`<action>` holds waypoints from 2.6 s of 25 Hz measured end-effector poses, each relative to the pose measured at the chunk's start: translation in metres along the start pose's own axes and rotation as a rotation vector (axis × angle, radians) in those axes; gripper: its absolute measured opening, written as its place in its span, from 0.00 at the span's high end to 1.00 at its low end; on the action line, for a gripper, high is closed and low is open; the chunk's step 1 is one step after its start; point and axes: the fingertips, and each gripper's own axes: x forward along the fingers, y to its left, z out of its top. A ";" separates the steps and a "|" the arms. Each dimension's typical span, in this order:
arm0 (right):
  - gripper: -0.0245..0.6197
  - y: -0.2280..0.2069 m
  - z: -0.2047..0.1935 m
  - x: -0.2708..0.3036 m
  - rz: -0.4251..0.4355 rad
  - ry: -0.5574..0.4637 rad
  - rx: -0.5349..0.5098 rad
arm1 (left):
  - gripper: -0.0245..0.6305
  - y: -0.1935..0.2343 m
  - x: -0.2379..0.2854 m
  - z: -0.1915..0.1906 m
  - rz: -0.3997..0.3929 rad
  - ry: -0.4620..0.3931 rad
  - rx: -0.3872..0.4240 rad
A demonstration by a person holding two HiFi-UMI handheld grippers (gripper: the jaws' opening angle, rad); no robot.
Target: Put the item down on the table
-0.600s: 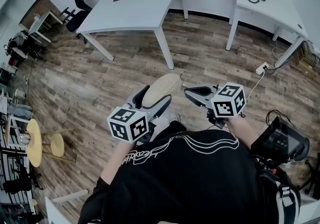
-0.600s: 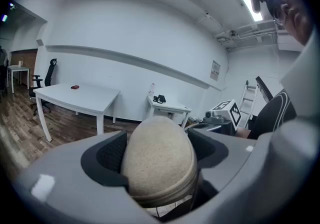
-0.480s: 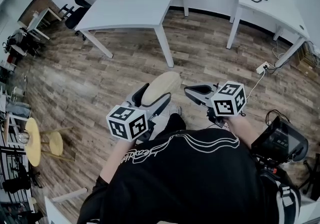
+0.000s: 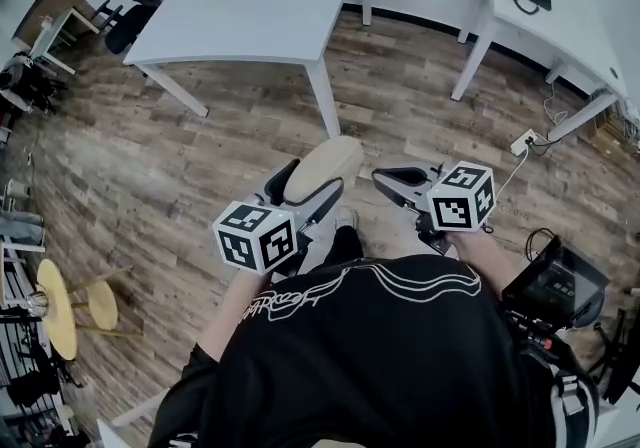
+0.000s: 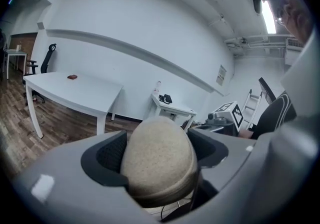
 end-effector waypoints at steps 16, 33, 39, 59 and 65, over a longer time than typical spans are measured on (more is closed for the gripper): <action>0.95 -0.115 0.144 0.150 -0.019 0.023 -0.023 | 0.37 0.199 0.068 0.118 0.016 -0.049 0.026; 0.95 -0.222 0.199 0.185 0.030 0.022 0.031 | 0.37 0.277 0.159 0.175 0.122 -0.019 0.080; 0.95 -0.281 0.224 0.215 0.059 0.074 0.056 | 0.37 0.325 0.211 0.191 0.171 0.012 0.064; 0.95 -0.402 0.251 0.288 0.082 0.241 0.115 | 0.37 0.492 0.329 0.210 0.382 0.123 0.247; 0.95 -0.422 0.258 0.304 0.071 0.245 0.134 | 0.37 0.523 0.349 0.196 0.428 0.151 0.300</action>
